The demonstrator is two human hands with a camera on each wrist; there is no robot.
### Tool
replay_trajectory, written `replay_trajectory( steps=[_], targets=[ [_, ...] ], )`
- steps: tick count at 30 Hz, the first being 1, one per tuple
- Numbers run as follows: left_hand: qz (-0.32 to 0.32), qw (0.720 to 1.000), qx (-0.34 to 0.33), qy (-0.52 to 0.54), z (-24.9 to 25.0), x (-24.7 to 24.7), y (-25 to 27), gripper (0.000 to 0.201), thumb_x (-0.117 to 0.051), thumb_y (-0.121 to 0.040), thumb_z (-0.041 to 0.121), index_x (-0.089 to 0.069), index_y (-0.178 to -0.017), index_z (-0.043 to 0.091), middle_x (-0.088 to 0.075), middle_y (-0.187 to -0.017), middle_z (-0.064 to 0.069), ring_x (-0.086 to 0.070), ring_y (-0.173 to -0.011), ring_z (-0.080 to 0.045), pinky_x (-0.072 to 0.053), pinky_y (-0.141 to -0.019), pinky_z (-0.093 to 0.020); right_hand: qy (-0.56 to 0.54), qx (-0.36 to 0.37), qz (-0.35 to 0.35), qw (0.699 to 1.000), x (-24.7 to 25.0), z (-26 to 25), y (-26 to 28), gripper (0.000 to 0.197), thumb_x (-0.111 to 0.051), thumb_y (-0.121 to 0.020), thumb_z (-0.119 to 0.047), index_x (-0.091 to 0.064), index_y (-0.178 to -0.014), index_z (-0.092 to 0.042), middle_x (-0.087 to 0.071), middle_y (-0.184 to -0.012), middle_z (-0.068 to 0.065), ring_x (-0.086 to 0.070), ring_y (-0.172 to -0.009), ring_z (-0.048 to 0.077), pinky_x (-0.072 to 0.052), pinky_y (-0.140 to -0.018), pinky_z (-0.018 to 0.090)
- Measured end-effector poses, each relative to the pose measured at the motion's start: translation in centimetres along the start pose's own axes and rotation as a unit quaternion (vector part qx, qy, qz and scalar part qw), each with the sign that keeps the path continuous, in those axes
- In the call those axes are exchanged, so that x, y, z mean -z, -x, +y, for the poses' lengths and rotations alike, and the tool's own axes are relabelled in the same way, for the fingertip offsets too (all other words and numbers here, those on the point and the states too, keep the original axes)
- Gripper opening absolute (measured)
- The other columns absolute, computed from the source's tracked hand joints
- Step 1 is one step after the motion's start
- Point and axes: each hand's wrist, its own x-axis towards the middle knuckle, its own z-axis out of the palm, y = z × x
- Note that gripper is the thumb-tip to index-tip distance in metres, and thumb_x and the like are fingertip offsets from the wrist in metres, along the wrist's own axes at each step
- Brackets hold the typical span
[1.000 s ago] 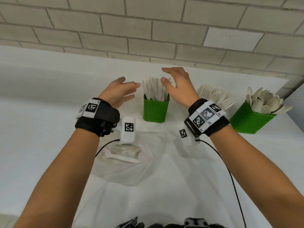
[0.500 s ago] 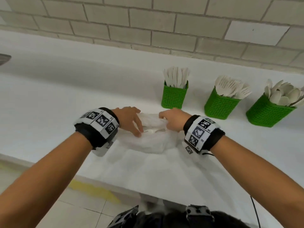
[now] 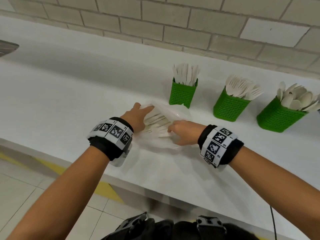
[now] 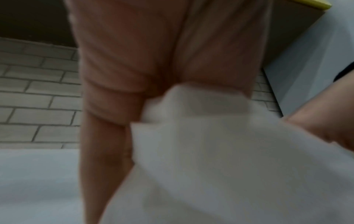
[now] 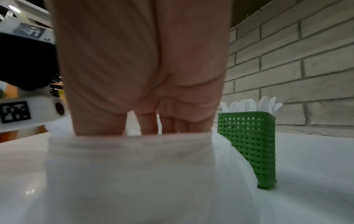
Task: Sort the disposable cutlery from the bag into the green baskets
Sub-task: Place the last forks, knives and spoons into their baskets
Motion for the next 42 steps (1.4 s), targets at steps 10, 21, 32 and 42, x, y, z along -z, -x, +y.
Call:
replay_trajectory(
  steps=[10, 21, 32, 42],
  targets=[
    [0.132, 0.987, 0.015, 0.094, 3.3, -0.8, 0.9, 0.040, -0.039, -0.085, -0.008, -0.068, -0.105, 0.009, -0.041, -0.131, -0.015, -0.040, -0.125, -0.029, -0.033, -0.101, -0.033, 0.013, 0.038, -0.045, 0.998, -0.6, -0.2, -3.5, 0.104, -0.069, -0.076, -0.016, 0.004, -0.150, -0.012, -0.004, -0.157, 0.012, -0.007, -0.145, 0.029, -0.017, -0.117, 0.039],
    [0.073, 0.995, 0.063, -0.037, 3.3, -0.7, -0.1, 0.072, -0.052, -0.083, 0.000, -0.021, -0.145, 0.021, -0.021, -0.143, -0.011, -0.031, -0.123, -0.033, -0.041, -0.090, -0.036, 0.028, 0.028, 0.071, 0.997, -0.7, -0.1, -4.3, 0.047, -0.054, -0.087, -0.030, -0.041, -0.129, -0.012, -0.054, -0.125, 0.011, -0.044, -0.116, 0.030, -0.035, -0.095, 0.036],
    [0.081, 0.990, 0.103, 0.047, 1.4, -0.7, 0.8, 0.058, -0.041, -0.086, -0.002, -0.048, -0.135, 0.029, -0.036, -0.134, -0.013, -0.048, -0.117, -0.036, -0.040, -0.097, -0.036, -0.132, 0.007, 0.042, 0.990, 0.6, 1.9, -3.3, 0.029, -0.042, -0.097, -0.022, -0.051, -0.123, -0.011, -0.056, -0.127, 0.009, -0.052, -0.116, 0.025, -0.035, -0.086, 0.025],
    [0.063, 0.991, 0.039, 0.107, 1.7, 0.5, 1.5, 0.071, -0.055, -0.081, -0.004, -0.033, -0.143, 0.023, -0.041, -0.135, -0.012, -0.039, -0.126, -0.029, -0.035, -0.097, -0.030, -0.263, 0.047, 0.087, 0.960, 2.0, 2.0, -1.6, 0.025, -0.052, -0.095, -0.029, -0.064, -0.106, -0.010, -0.062, -0.099, 0.004, -0.053, -0.086, 0.015, -0.037, -0.067, 0.022]
  ],
)
